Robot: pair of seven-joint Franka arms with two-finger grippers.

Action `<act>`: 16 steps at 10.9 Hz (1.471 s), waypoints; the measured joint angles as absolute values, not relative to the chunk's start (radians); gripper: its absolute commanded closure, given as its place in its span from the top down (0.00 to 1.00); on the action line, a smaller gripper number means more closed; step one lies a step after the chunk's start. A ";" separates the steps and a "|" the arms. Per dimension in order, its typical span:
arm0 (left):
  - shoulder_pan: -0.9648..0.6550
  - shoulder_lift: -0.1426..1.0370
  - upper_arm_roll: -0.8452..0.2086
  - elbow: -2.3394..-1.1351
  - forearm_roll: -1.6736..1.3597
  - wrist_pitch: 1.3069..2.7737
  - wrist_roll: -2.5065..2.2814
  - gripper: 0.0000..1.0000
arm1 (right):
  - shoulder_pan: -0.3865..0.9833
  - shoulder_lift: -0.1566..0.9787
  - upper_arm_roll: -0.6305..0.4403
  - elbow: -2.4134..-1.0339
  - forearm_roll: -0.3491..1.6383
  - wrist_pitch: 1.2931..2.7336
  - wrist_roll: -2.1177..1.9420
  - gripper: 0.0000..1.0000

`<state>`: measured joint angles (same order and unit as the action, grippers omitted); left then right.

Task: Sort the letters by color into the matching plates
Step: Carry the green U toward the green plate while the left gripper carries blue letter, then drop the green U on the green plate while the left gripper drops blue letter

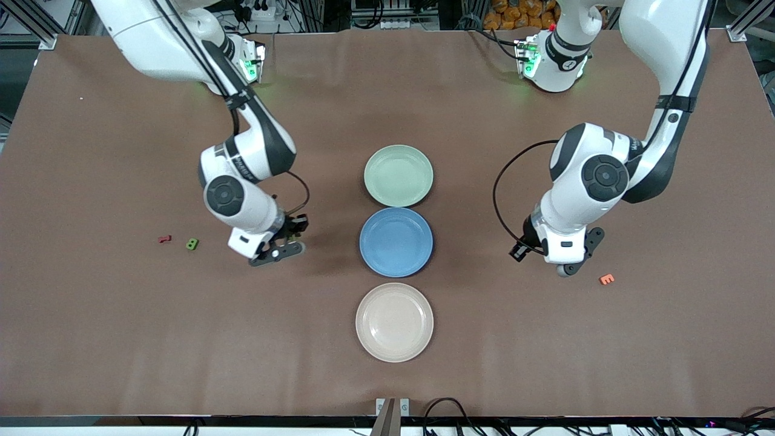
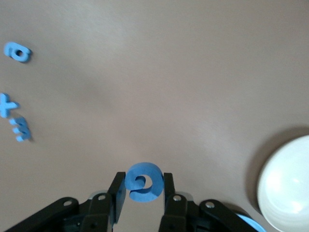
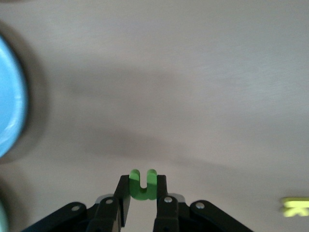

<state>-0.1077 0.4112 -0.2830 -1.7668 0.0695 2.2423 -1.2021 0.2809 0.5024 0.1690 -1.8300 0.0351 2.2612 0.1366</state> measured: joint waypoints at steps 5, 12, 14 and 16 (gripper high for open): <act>-0.223 0.509 -0.286 -1.664 0.052 2.241 -1.309 0.00 | 0.334 0.503 0.256 -1.830 0.035 2.261 0.222 0.00; -0.330 0.601 -0.286 -1.559 0.052 2.372 -1.391 0.00 | 0.466 0.513 0.259 -1.830 0.034 2.262 0.303 0.00; -0.346 0.605 -0.286 -1.557 0.052 2.430 -1.391 0.00 | 0.500 0.514 0.259 -1.830 0.034 2.304 0.370 0.00; -0.378 0.607 -0.287 -1.557 0.052 2.445 -1.391 0.77 | 0.521 0.526 0.271 -1.831 0.034 2.364 0.448 0.00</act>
<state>-0.3775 0.6067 -0.2865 -1.5569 0.0519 2.4452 -1.3907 0.5213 0.5260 0.2705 -1.8306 0.0342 2.3644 0.4485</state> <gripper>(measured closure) 0.643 0.744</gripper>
